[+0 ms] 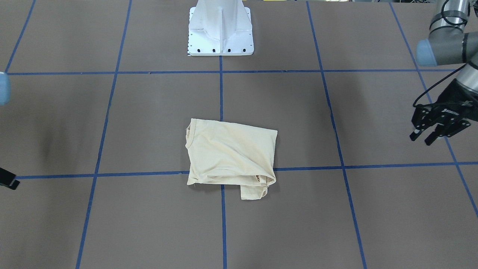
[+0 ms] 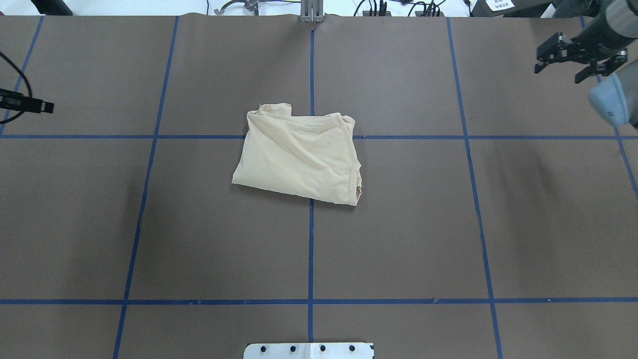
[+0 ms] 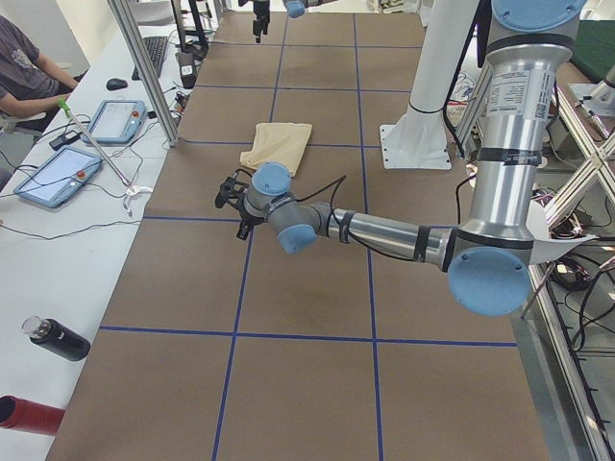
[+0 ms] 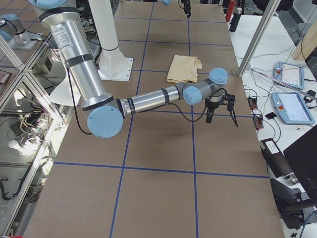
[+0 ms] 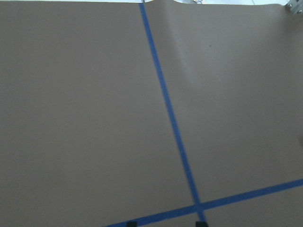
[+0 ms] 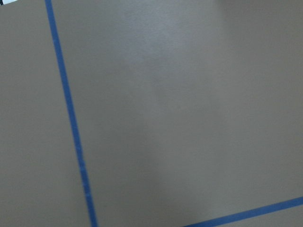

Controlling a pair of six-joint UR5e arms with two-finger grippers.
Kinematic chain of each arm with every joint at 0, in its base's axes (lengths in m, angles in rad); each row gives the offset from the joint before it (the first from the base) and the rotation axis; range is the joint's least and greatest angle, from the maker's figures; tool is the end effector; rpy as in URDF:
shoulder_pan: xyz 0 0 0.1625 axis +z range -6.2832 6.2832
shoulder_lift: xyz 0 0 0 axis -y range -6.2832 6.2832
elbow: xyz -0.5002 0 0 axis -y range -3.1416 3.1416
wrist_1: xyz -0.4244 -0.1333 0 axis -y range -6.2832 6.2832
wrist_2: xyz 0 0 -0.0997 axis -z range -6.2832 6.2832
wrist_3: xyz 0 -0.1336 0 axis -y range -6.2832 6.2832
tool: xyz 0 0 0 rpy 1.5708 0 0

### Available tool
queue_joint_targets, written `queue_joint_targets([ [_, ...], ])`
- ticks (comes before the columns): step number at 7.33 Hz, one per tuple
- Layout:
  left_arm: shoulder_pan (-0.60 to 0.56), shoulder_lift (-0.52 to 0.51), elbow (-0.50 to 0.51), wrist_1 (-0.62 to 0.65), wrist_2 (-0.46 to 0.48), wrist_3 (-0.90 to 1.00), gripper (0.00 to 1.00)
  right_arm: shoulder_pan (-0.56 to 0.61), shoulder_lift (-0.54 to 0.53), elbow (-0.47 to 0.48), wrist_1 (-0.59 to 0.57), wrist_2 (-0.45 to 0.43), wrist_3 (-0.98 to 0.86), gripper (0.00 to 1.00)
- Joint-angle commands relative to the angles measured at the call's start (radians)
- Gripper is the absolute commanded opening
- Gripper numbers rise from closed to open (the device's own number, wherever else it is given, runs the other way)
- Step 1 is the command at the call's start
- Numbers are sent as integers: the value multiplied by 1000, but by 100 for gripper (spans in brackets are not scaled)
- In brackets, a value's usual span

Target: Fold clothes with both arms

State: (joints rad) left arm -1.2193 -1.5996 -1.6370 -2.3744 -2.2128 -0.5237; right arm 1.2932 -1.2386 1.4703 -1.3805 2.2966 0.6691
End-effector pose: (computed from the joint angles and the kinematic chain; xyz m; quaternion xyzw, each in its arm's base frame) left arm 0.1506 -0.5654 0.6108 0.2529 0.4321 0.0630 0.8634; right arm -0.1511 -0.6932 0.5882 0.0160 -0.3982 0.1049 0.9111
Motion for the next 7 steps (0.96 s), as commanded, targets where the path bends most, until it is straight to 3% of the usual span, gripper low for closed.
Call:
queue_joint_targets([
  [1,-130,73,-9,100,-41,269,52,153,-181,49,-2,67,-340,100],
  [2,-213,81,-4,204,-51,410,52,170,-258,86,-2,69,-421,100],
  [3,-305,78,-4,337,-139,517,54,178,-307,114,-2,69,-457,100],
  [4,-354,85,-7,375,-177,606,68,173,-338,128,-2,67,-459,100],
  [5,-353,87,-30,412,-185,587,99,173,-346,128,-2,67,-459,100],
  [6,-356,69,-70,526,-192,564,99,172,-357,122,0,64,-459,100],
  [7,-362,102,-154,553,-191,562,99,172,-381,136,12,64,-459,100],
])
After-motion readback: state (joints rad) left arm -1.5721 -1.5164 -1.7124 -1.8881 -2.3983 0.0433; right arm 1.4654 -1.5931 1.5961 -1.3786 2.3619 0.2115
